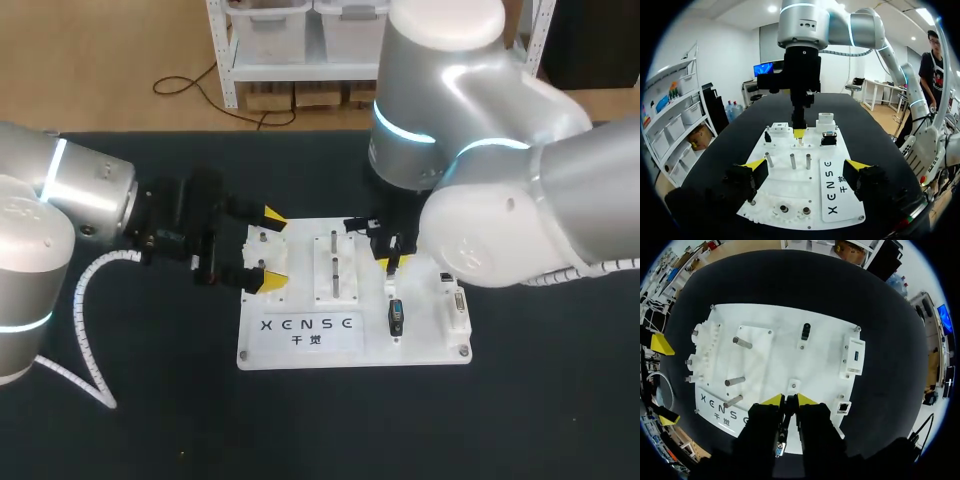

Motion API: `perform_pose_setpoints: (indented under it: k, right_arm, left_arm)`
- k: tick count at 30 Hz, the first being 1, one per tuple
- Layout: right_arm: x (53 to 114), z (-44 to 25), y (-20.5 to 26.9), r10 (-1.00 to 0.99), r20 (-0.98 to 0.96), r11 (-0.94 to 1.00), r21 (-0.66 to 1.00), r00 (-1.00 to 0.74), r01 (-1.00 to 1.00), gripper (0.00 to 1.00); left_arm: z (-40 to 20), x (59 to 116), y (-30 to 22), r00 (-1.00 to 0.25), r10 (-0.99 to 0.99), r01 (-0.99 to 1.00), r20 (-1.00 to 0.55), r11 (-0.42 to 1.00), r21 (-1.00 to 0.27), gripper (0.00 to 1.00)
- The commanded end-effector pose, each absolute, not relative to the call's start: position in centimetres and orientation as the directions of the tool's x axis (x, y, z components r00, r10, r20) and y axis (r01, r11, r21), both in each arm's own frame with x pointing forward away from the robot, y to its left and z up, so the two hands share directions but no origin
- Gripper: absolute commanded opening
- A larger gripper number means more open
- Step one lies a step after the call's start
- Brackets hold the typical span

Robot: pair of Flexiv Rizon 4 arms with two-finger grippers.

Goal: Insert the Ethernet cable into its matching sockets.

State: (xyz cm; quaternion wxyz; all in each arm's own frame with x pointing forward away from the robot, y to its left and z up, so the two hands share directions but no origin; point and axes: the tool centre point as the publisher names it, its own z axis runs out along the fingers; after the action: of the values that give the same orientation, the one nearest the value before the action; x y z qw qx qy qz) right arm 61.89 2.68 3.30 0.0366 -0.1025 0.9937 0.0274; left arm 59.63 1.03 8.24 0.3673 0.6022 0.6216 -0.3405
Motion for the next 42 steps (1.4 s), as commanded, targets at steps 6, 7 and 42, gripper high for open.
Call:
perform_pose_setpoints:
  k: [6,7,42]
  right_arm:
    - [61.6,5.9,0.0,-0.163,-0.066,0.985,0.053,-0.984,-0.167,0.00]
    - [61.6,5.9,-0.3,-0.163,-0.068,0.985,0.051,-0.984,-0.166,0.00]
    - [61.7,3.2,-4.8,-0.125,-0.041,0.992,-0.028,-0.991,-0.124,0.00]
  left_arm:
    - [8.1,59.6,1.1,-0.001,0.493,0.999,-0.870,0.043,0.023,1.00]
    - [8.1,59.6,1.1,-0.001,0.493,0.999,-0.870,0.043,0.023,1.00]
    - [8.1,59.6,1.1,-0.001,0.493,0.999,-0.870,0.043,0.023,1.00]
